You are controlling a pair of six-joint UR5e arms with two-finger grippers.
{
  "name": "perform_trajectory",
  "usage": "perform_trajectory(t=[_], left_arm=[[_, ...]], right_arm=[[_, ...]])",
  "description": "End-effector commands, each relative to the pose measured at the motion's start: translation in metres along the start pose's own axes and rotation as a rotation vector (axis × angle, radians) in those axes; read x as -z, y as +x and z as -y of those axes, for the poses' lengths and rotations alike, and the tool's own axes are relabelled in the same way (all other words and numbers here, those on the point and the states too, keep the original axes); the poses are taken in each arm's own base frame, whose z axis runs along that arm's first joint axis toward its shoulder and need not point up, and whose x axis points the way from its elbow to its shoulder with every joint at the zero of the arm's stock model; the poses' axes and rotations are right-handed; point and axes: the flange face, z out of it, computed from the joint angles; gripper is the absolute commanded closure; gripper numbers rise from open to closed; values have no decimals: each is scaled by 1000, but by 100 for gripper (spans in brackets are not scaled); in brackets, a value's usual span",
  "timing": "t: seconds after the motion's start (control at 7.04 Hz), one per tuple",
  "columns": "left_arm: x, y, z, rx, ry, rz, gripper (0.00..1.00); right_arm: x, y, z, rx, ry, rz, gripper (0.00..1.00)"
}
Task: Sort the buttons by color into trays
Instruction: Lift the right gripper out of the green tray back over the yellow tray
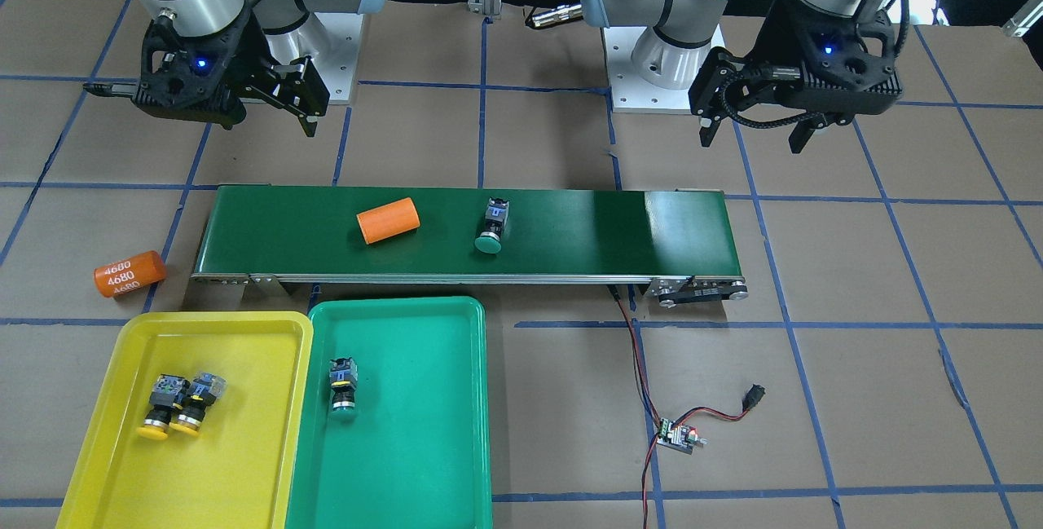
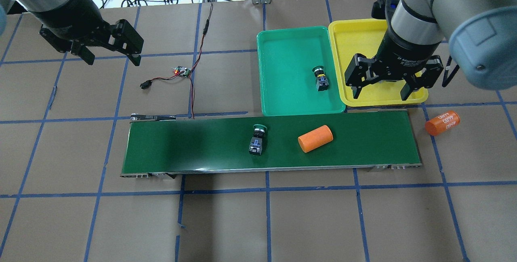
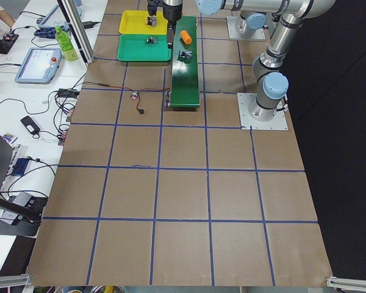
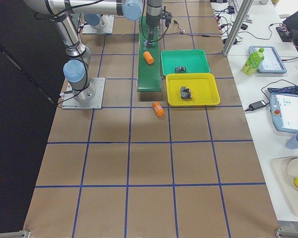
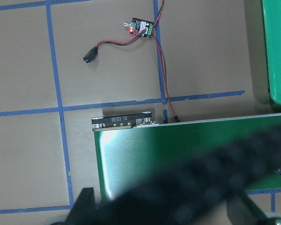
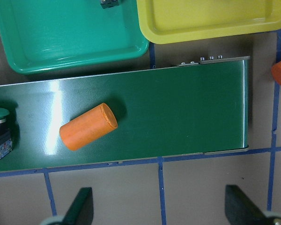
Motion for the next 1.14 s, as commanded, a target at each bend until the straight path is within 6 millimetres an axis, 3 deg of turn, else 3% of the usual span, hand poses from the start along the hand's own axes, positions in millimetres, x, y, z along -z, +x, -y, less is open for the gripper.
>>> perform_trajectory(t=[0.0, 0.99], left_arm=[[2, -1, 1, 4, 6, 0, 0], [2, -3, 0, 4, 4, 0, 0]], right_arm=[[-2, 1, -1, -14, -4, 4, 0], [-19, 1, -8, -19, -33, 1, 0]])
